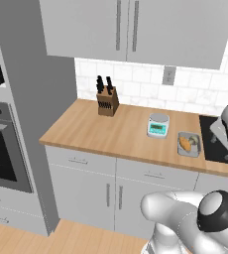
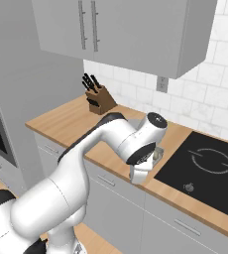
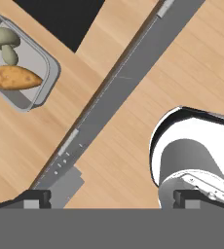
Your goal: Take the meat container that has the steak and place it on the second highest rack of the freezer. Then take the vegetable container that has the mushroom and potato and place it on the highest rack of the freezer.
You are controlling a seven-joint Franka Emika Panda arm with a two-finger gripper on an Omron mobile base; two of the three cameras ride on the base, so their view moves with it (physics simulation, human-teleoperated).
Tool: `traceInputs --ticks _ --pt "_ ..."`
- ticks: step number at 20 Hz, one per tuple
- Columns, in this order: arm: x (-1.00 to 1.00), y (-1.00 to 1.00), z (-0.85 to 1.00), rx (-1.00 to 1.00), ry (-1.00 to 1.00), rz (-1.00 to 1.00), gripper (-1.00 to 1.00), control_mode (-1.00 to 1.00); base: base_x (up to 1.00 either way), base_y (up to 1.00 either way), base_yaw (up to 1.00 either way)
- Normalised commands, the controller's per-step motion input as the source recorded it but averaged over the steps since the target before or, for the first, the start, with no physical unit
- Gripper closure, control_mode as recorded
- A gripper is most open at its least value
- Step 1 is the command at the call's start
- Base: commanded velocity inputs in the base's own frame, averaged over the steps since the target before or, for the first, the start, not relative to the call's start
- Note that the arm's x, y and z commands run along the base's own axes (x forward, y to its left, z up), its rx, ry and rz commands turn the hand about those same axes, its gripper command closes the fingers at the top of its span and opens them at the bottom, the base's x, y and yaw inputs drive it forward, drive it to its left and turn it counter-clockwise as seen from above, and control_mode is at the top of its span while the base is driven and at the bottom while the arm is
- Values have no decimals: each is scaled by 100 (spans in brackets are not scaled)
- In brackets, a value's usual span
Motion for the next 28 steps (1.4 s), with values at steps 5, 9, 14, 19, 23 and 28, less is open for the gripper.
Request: traceInputs --ticks 5,9,14,19,23,28 --pt "42 -6 -19 12 9 -16 -100 -100 0 0 0" --pt "0 0 -47 1 0 -12 -100 -100 0 0 0" --pt "23 7 -32 0 1 -13 -100 -100 0 0 0" --pt "50 24 -12 -3 5 -15 -100 -100 0 0 0" --pt "10 4 -29 0 1 -12 -100 -100 0 0 0" --pt "7 0 -25 0 0 -14 -100 -100 0 0 0"
